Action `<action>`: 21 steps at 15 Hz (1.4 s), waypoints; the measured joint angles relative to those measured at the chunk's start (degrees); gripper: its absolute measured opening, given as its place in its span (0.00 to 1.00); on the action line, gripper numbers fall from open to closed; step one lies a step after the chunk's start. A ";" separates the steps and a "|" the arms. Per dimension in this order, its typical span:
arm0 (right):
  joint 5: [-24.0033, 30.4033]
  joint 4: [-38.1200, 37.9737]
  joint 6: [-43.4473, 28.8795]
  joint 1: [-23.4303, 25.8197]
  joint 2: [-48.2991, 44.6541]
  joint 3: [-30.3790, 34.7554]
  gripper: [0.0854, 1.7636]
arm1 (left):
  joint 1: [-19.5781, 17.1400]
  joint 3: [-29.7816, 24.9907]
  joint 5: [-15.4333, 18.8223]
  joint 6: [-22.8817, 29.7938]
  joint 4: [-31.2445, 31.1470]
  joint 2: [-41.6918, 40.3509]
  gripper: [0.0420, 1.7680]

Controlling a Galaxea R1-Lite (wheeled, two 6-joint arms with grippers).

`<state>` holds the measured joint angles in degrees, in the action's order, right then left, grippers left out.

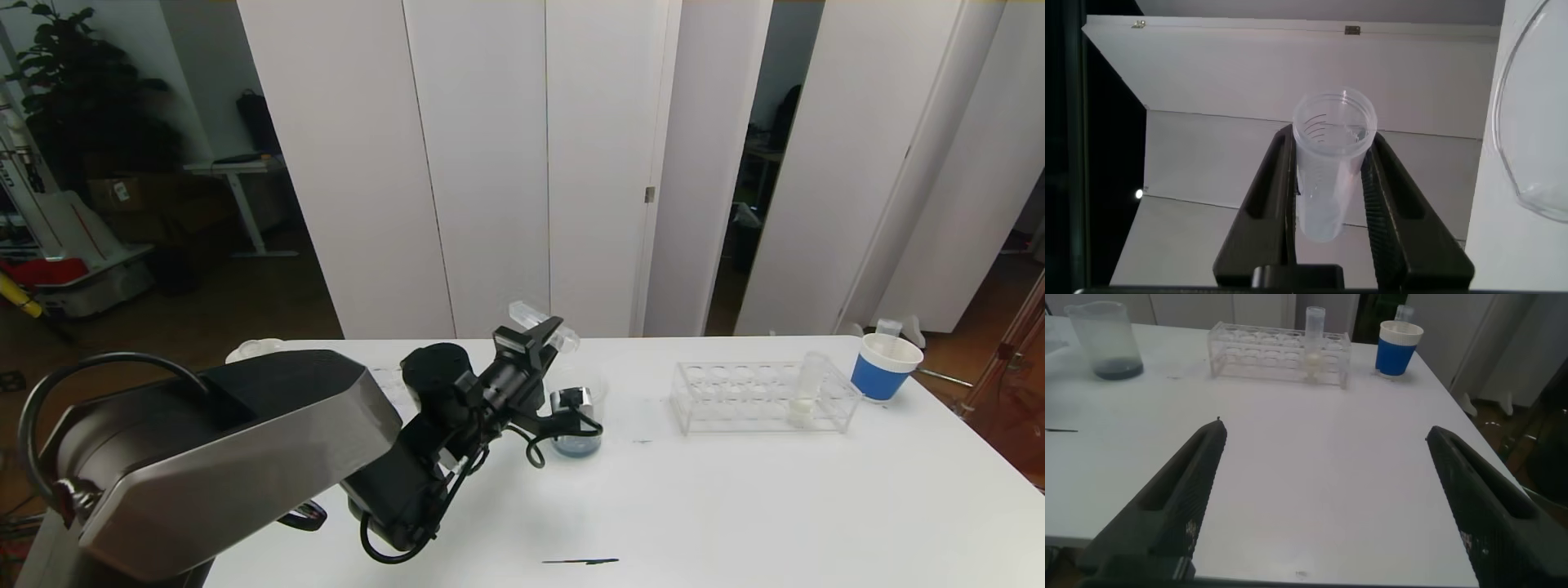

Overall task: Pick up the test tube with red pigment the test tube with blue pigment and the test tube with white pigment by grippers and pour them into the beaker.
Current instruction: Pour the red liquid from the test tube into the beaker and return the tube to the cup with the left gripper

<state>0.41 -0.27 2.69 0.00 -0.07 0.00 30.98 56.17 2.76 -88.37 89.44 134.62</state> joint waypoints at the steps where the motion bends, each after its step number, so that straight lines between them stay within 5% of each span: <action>1: 0.00 0.00 0.00 0.00 0.00 0.00 0.99 | -0.27 -0.63 -0.23 1.99 -0.06 -0.99 0.31; 5: 0.00 0.00 0.00 0.00 0.00 0.00 0.99 | -1.10 -3.86 -0.41 17.01 -4.80 -6.64 0.31; 16: 0.00 0.02 -0.02 0.00 0.00 0.00 0.99 | -2.86 -1.93 -1.07 57.42 -43.61 -25.55 0.31; 21: 0.00 0.00 0.00 0.00 0.00 0.00 0.99 | -2.95 -0.80 -4.05 81.73 -46.53 -28.98 0.31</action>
<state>0.41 -0.27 2.69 0.00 -0.07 0.00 28.03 55.37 -1.29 -6.64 42.91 105.64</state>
